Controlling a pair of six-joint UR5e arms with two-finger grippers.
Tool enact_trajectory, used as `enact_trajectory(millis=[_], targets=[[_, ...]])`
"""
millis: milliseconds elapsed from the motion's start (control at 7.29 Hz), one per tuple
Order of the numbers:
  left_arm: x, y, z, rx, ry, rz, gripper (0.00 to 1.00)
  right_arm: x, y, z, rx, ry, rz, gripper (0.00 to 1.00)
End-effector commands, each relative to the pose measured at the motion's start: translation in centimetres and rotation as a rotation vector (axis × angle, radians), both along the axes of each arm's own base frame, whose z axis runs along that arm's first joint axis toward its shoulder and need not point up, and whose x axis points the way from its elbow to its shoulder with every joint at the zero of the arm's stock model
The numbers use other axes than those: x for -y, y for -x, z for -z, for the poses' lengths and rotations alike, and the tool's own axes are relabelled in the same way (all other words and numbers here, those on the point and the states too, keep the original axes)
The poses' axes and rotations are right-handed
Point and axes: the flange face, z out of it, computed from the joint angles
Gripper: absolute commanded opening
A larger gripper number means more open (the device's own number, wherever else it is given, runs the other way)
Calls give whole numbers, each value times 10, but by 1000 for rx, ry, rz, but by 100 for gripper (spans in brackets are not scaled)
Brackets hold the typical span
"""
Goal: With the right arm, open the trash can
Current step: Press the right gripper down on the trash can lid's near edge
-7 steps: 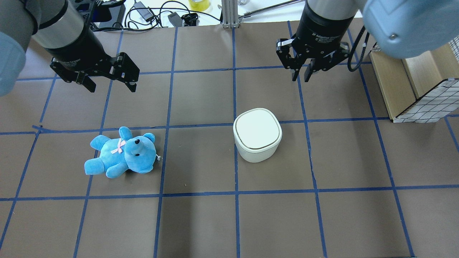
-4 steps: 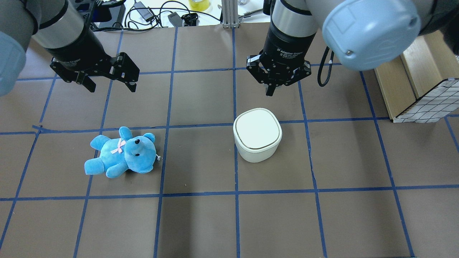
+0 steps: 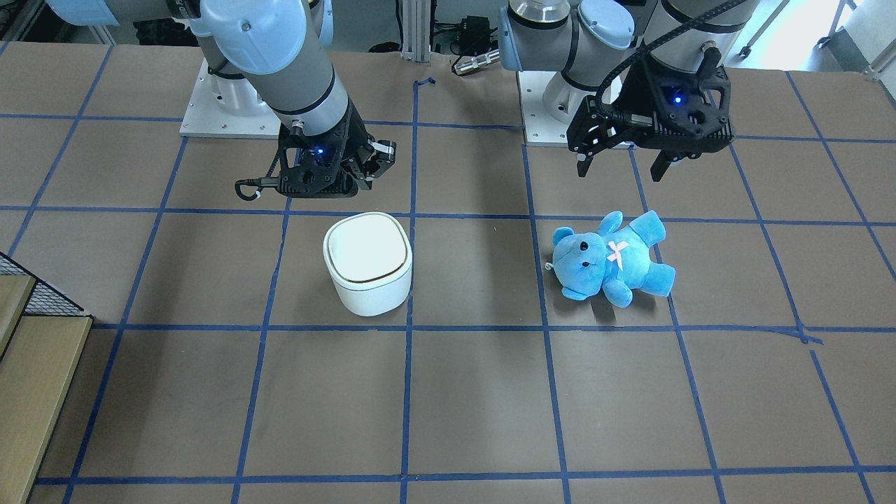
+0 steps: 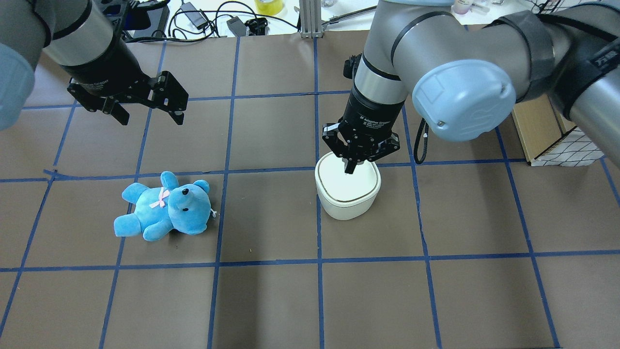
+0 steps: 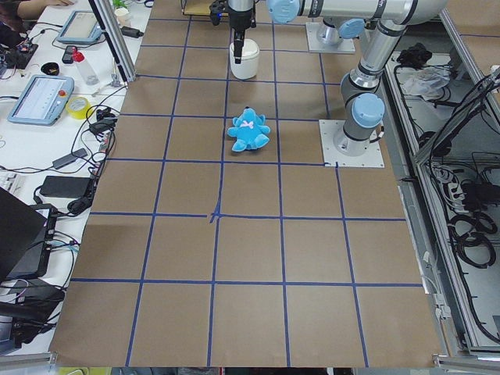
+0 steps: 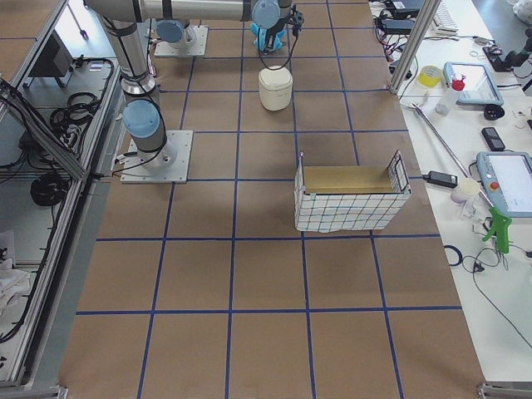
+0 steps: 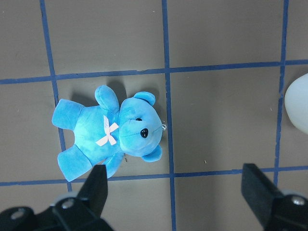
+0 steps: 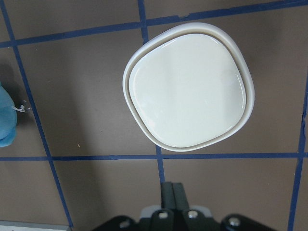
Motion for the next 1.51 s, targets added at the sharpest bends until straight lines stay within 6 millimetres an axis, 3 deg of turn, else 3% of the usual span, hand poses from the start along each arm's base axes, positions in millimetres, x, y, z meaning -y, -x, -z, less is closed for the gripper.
enact_trajectory(millis=[0, 137, 549, 824, 1373], targets=[[0, 0, 0, 0, 0, 0, 100, 2, 9, 23, -94, 47, 36, 0], [0, 0, 0, 0, 0, 0, 100, 9, 9, 22, -100, 110, 115, 0], [0, 0, 0, 0, 0, 0, 100, 16, 7, 29, -84, 160, 128, 0], [0, 0, 0, 0, 0, 0, 100, 12, 8, 64, -73, 190, 131, 0], [0, 0, 0, 0, 0, 0, 100, 6, 7, 91, -75, 137, 114, 0]])
